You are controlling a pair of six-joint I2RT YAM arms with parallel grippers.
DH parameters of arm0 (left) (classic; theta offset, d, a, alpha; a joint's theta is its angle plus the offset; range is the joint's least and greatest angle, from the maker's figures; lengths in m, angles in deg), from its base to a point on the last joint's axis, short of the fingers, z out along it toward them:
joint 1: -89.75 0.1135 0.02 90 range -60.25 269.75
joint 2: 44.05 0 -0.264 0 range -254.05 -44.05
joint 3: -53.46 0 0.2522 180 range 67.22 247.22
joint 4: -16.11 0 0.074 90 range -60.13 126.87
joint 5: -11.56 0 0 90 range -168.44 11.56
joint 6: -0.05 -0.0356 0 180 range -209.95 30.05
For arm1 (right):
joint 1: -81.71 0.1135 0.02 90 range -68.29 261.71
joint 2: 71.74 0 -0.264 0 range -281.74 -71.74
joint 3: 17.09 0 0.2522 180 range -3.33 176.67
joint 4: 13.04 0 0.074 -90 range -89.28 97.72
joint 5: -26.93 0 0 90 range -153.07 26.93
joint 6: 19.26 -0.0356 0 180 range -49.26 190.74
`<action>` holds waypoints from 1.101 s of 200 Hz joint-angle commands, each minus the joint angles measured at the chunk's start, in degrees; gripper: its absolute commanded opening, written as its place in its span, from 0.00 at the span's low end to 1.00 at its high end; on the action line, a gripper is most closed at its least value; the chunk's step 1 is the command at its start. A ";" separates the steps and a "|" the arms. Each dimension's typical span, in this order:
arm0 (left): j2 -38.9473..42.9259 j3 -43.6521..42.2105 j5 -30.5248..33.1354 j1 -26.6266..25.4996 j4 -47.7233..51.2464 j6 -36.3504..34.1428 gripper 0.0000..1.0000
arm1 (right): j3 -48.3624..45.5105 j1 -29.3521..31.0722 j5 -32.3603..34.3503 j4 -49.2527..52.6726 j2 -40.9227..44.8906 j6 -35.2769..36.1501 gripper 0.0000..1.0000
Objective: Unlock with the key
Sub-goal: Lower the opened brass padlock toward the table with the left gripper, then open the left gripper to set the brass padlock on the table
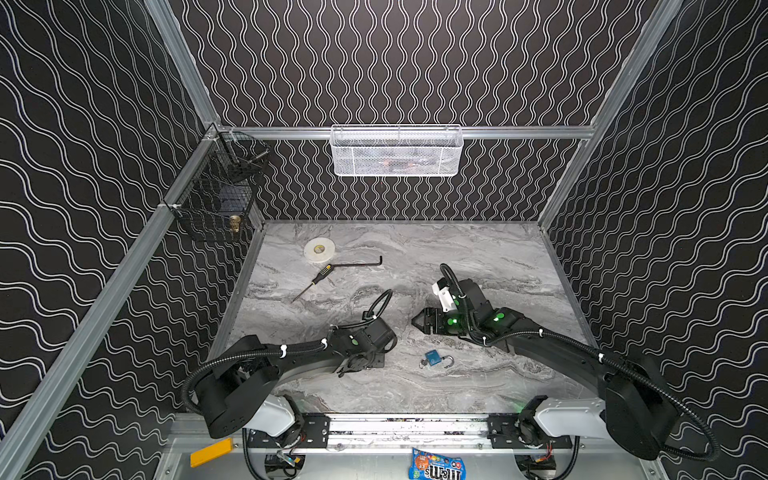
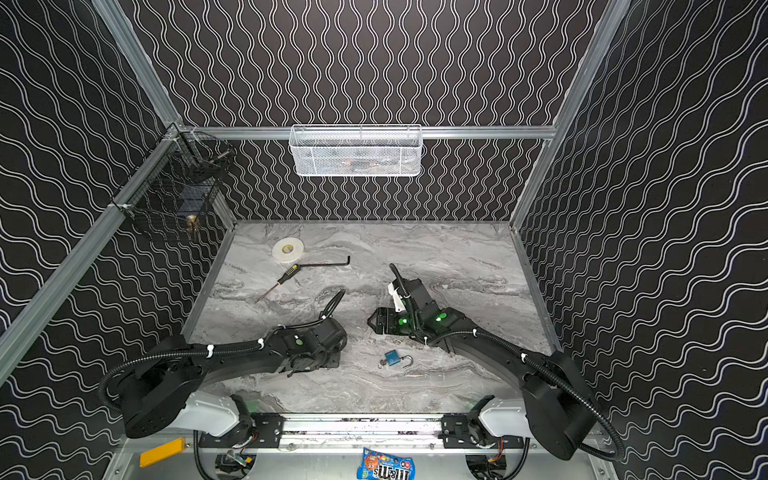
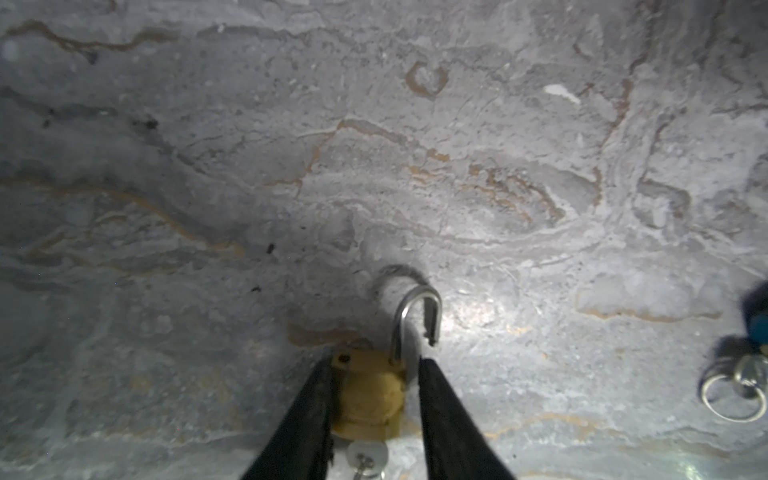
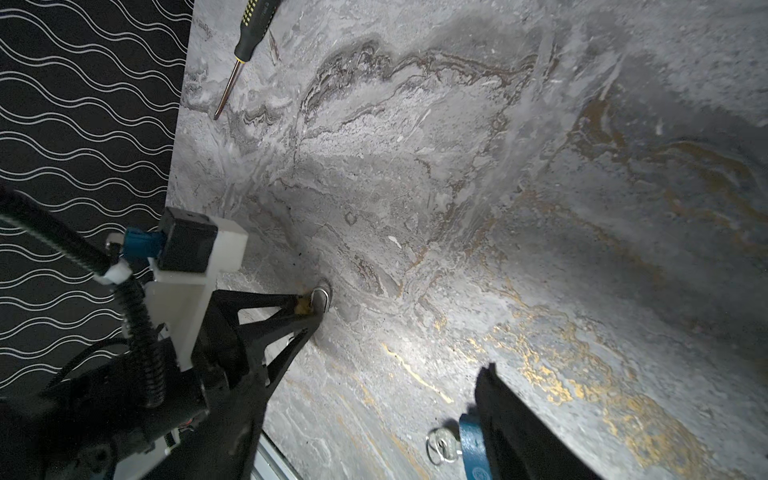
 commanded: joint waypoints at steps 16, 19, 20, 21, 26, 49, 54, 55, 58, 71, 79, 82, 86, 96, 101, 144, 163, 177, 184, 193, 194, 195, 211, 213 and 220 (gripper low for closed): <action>1.12 -1.97 -0.30 0.13 2.36 2.15 0.49 | 0.35 0.03 0.42 -1.38 0.89 0.07 0.81; 1.25 -2.02 -0.27 0.15 2.32 2.23 0.50 | 0.36 -0.02 0.44 -1.46 0.90 0.04 0.81; 1.24 -2.03 -0.25 0.18 2.31 2.24 0.50 | 0.31 -0.02 0.48 -1.49 0.98 0.03 0.81; 1.23 -2.03 -0.24 0.20 2.31 2.24 0.50 | 0.25 -0.02 0.50 -1.50 0.98 0.03 0.81; 1.35 -2.11 -0.11 0.21 2.31 2.15 0.51 | 0.26 -0.02 0.50 -1.59 1.06 -0.04 0.81; 1.40 -1.77 0.47 0.21 2.40 1.95 0.53 | 0.44 -0.03 0.44 -1.43 1.07 0.05 0.81; 1.30 -1.78 0.47 0.21 2.32 1.90 0.54 | 0.36 -0.02 0.36 -1.50 1.11 0.01 0.81; 1.30 -1.77 0.47 0.21 2.27 1.90 0.54 | 0.32 -0.02 0.36 -1.46 1.09 0.02 0.81; 1.29 -1.77 0.43 0.21 2.23 1.90 0.54 | 0.31 -0.02 0.35 -1.44 1.11 -0.01 0.81; 1.36 -1.61 0.16 0.29 1.61 1.65 0.56 | 0.19 0.04 0.26 -1.47 1.26 -0.11 0.81; 1.40 -1.59 -0.28 0.21 0.58 1.25 0.59 | -0.09 -0.09 0.26 -1.68 1.41 -0.27 0.81; 1.48 -1.59 -0.42 0.28 0.22 1.24 0.60 | -0.22 -0.05 0.31 -1.89 1.49 -0.31 0.81; 1.47 -1.59 -0.57 0.26 -0.23 1.16 0.64 | -0.37 -0.09 0.28 -2.01 1.63 -0.41 0.81; 1.17 -1.22 -0.59 0.30 -0.59 1.26 0.72 | -0.52 -0.10 0.20 -2.19 1.67 -0.64 0.81; 0.94 -1.01 -0.50 0.30 -0.52 1.27 0.74 | -0.52 -0.09 0.10 -2.22 1.68 -0.69 0.81; 0.69 -1.14 -2.02 1.66 -4.37 2.98 0.97 | -0.79 -0.59 -0.41 -2.74 2.20 -1.12 0.81; 1.22 -2.09 -2.38 2.38 -6.54 4.09 0.98 | -0.87 -0.89 -0.62 -2.70 2.45 -1.12 0.81; 1.50 -2.88 -3.65 3.18 -7.96 4.41 0.98 | -1.27 -1.16 -0.83 -2.97 2.65 -1.39 0.81; 1.71 -3.15 -3.88 3.49 -7.89 4.78 0.98 | -1.51 -1.32 -1.01 -3.10 2.78 -1.47 0.81; 2.28 -3.52 -3.84 3.68 -8.11 4.93 0.98 | -1.74 -1.50 -1.19 -3.39 2.90 -1.63 0.81; 2.37 -3.61 -3.79 3.70 -8.17 4.95 0.98 | -1.79 -1.46 -1.21 -3.38 2.95 -1.68 0.81; 2.45 -3.70 -3.77 3.72 -8.21 4.96 0.98 | -1.82 -1.45 -1.22 -3.41 2.97 -1.70 0.81; 4.59 -4.81 -4.08 4.14 -9.04 5.73 0.97 | -2.33 -1.93 -1.65 -4.02 3.33 -1.95 0.81; 4.94 -4.99 -4.27 4.16 -9.36 5.78 0.97 | -2.40 -2.02 -1.73 -4.01 3.34 -1.98 0.81; 6.36 -5.72 -4.44 4.38 -10.18 5.91 0.97 | -2.55 -2.16 -1.92 -4.30 3.43 -2.15 0.81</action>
